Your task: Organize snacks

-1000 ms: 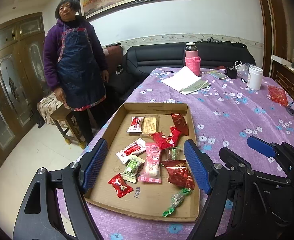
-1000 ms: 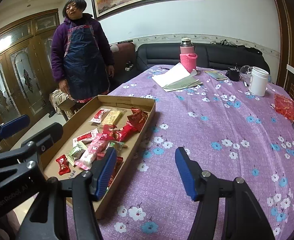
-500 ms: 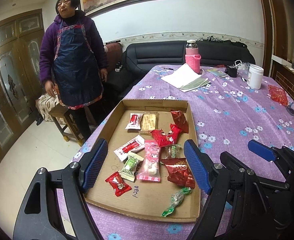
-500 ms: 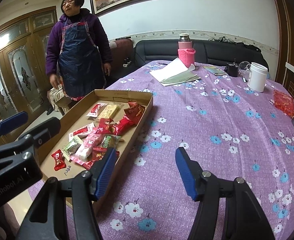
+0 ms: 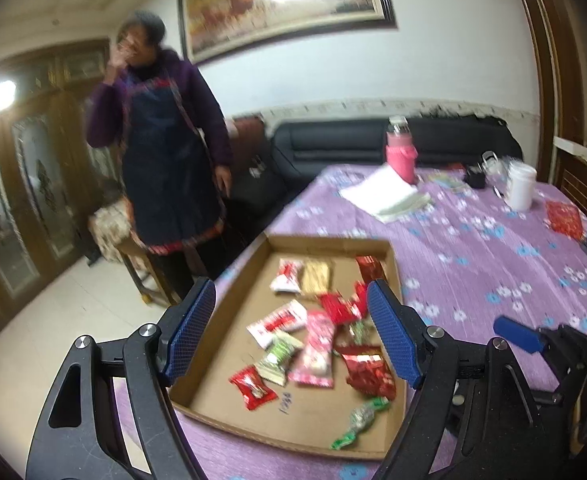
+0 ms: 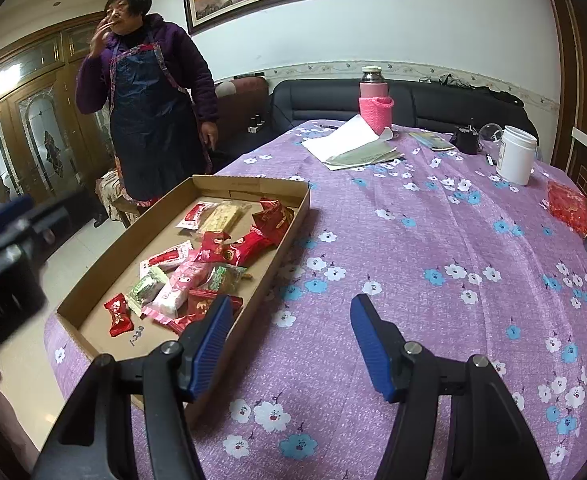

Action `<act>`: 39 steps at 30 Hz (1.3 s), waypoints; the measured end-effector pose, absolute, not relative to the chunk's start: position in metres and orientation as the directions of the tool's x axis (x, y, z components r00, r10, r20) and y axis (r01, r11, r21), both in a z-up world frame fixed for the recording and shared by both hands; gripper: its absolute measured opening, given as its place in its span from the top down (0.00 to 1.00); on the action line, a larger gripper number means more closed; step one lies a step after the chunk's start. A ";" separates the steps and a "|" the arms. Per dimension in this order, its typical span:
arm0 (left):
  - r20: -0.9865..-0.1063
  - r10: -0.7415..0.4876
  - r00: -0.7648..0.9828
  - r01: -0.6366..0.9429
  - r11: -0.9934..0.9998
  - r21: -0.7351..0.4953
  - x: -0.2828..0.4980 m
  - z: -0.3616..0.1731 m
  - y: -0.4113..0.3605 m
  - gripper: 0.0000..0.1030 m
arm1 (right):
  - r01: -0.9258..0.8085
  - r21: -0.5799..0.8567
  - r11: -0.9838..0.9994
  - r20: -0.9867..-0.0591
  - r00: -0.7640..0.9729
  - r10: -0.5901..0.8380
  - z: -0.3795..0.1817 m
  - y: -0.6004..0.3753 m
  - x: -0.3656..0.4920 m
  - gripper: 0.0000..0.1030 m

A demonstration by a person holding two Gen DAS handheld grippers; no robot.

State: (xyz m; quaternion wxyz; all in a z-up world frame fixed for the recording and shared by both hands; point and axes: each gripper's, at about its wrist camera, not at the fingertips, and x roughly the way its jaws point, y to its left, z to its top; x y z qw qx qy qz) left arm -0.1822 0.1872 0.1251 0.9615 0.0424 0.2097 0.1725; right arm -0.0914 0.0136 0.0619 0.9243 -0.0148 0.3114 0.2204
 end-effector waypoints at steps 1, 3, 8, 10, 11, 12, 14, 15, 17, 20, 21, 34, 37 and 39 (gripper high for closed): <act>-0.362 0.369 0.856 -0.332 0.929 0.162 -0.186 0.128 0.185 0.23 | -0.419 0.110 0.901 -0.581 0.709 0.400 0.062 0.014 -0.092 0.37; -0.293 0.421 0.859 -0.383 0.906 0.180 -0.197 0.131 0.180 0.22 | -0.423 0.109 0.900 -0.578 0.709 0.404 0.063 0.014 -0.093 0.37; -0.263 0.445 0.856 -0.409 0.894 0.182 -0.205 0.124 0.177 0.06 | -0.432 0.105 0.896 -0.576 0.708 0.409 0.062 0.016 -0.096 0.37; -0.314 0.409 0.857 -0.374 0.912 0.167 -0.200 0.121 0.179 0.06 | -0.435 0.099 0.895 -0.578 0.707 0.408 0.061 0.016 -0.098 0.37; -0.333 0.402 0.853 -0.369 0.916 0.160 -0.198 0.120 0.180 0.06 | -0.437 0.096 0.894 -0.578 0.707 0.408 0.061 0.017 -0.098 0.37; -0.347 0.398 0.849 -0.366 0.918 0.156 -0.197 0.119 0.181 0.06 | -0.439 0.093 0.894 -0.578 0.707 0.407 0.061 0.017 -0.099 0.37; -0.375 0.387 0.843 -0.359 0.922 0.144 -0.194 0.117 0.183 0.06 | -0.442 0.089 0.893 -0.578 0.707 0.407 0.061 0.018 -0.101 0.37; -0.391 0.381 0.838 -0.357 0.924 0.134 -0.193 0.116 0.185 0.06 | -0.443 0.087 0.892 -0.578 0.707 0.407 0.061 0.018 -0.101 0.37; -0.415 0.367 0.833 -0.353 0.929 0.112 -0.191 0.115 0.187 0.06 | -0.446 0.084 0.891 -0.580 0.705 0.408 0.060 0.020 -0.102 0.37; -0.459 0.342 0.820 -0.343 0.935 0.086 -0.187 0.111 0.191 0.06 | -0.452 0.079 0.889 -0.584 0.701 0.409 0.059 0.022 -0.103 0.37; -0.477 0.334 0.813 -0.340 0.937 0.076 -0.186 0.109 0.193 0.06 | -0.455 0.077 0.887 -0.586 0.700 0.409 0.059 0.022 -0.103 0.37; -0.571 0.307 0.762 -0.343 0.938 0.047 -0.176 0.092 0.203 0.06 | -0.481 0.051 0.875 -0.608 0.680 0.410 0.052 0.034 -0.107 0.37; -0.576 0.302 0.759 -0.340 0.939 0.044 -0.174 0.091 0.206 0.06 | -0.486 0.049 0.873 -0.611 0.676 0.411 0.051 0.035 -0.107 0.37; -0.580 0.299 0.758 -0.339 0.940 0.041 -0.173 0.090 0.207 0.06 | -0.491 0.046 0.870 -0.613 0.674 0.413 0.050 0.036 -0.107 0.37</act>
